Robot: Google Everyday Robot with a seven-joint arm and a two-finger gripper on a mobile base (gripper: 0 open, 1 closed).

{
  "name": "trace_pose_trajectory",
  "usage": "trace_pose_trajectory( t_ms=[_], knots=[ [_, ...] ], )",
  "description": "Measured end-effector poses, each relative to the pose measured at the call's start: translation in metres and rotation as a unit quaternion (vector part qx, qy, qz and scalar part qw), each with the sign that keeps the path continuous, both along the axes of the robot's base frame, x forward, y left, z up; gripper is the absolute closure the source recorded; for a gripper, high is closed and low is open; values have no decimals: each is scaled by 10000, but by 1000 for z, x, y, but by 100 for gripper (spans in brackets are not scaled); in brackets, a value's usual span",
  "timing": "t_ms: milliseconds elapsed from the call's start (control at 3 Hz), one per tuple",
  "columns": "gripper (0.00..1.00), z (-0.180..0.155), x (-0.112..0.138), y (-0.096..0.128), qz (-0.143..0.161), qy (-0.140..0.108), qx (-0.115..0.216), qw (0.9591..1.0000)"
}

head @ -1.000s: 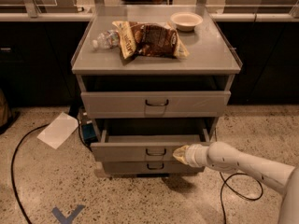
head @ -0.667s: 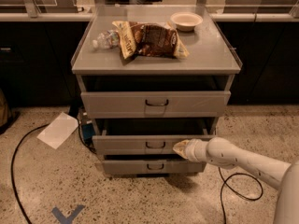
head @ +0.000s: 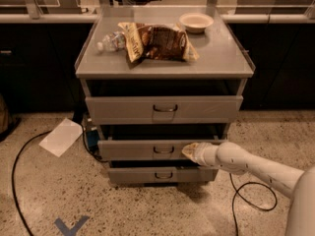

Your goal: Close middle drawer

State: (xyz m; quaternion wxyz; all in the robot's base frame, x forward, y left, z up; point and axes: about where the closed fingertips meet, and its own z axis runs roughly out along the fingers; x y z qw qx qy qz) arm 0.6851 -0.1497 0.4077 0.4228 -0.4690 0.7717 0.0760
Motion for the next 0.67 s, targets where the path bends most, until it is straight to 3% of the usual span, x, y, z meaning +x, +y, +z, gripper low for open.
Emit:
trace_pose_trajectory(
  t_ms=[333, 667],
  knots=[
    [100, 7, 25, -3, -110, -241, -38, 9996],
    [100, 7, 25, -3, -109, -241, -38, 9996]
  ],
)
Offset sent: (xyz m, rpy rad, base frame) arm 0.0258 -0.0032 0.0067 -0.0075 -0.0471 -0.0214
